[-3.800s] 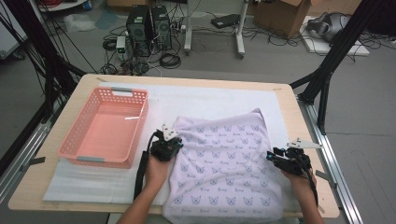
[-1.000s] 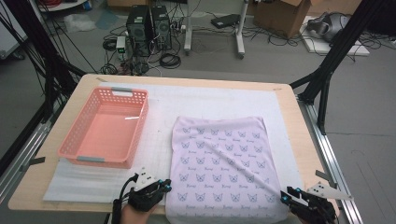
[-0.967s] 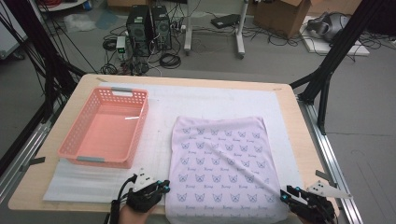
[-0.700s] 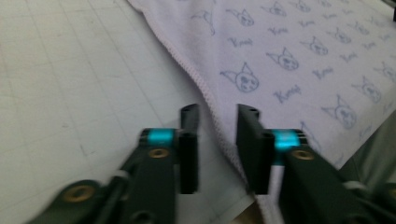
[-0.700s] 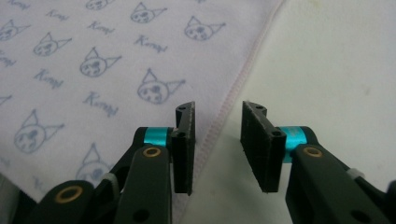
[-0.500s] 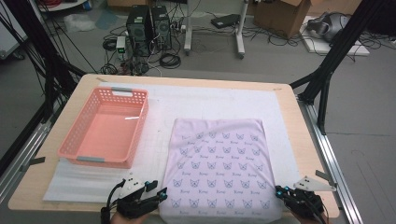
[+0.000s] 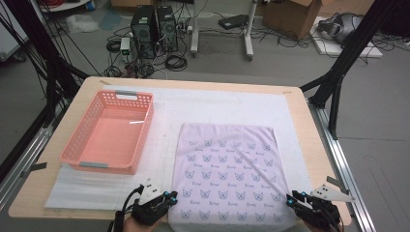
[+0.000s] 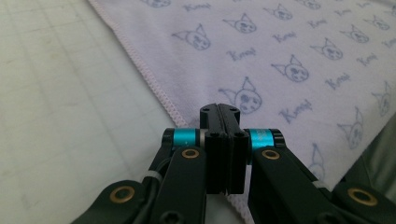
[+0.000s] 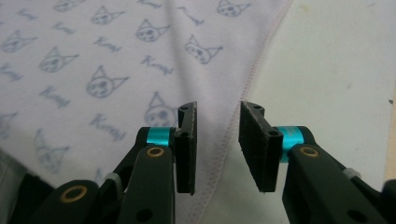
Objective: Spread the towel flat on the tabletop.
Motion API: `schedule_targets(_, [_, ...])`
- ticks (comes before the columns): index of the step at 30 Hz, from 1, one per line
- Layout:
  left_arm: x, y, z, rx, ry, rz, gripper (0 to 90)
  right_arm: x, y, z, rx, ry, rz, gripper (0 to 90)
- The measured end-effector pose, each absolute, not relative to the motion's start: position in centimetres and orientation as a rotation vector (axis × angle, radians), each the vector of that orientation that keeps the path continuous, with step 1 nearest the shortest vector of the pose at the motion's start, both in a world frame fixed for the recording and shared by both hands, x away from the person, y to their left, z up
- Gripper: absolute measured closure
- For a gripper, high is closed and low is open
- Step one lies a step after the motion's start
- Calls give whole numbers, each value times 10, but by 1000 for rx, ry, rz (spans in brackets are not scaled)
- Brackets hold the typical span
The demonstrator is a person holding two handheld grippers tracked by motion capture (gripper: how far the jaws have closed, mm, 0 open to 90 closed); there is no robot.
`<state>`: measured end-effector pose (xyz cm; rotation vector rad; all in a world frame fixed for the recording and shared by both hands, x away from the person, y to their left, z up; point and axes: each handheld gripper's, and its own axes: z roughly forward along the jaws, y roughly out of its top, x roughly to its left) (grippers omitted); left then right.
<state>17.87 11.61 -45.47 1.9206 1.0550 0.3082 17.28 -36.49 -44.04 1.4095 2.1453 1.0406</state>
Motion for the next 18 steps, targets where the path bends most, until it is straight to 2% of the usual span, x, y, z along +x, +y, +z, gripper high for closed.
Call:
schedule_targets(4, [174, 135, -455, 1901, 1095, 304, 896, 176, -360, -445, 1404, 2184, 1000, 752])
schedule_targets(5, [174, 139, -456, 1881, 1106, 297, 881, 175, -359, -445, 1395, 2182, 1000, 800])
schedule_targets(7, [176, 139, -456, 1857, 1095, 285, 811, 175, -359, -445, 1400, 2204, 1015, 867])
schedule_targets(9, [176, 134, -454, 1841, 1067, 294, 754, 175, -359, -444, 1400, 2209, 1008, 882])
schedule_targets(12, [180, 127, -453, 1818, 1054, 299, 609, 169, -364, -441, 1387, 2217, 968, 888])
schedule_targets(15, [187, 123, -453, 1806, 1059, 291, 521, 161, -373, -440, 1413, 2216, 962, 877])
schedule_targets(16, [189, 121, -454, 1808, 1061, 279, 514, 160, -375, -440, 1412, 2221, 972, 836])
schedule_targets(17, [192, 119, -455, 1819, 1064, 255, 512, 160, -375, -440, 1410, 2214, 987, 723])
schedule_targets(18, [193, 115, -457, 1839, 1061, 236, 515, 161, -375, -440, 1412, 2195, 997, 681])
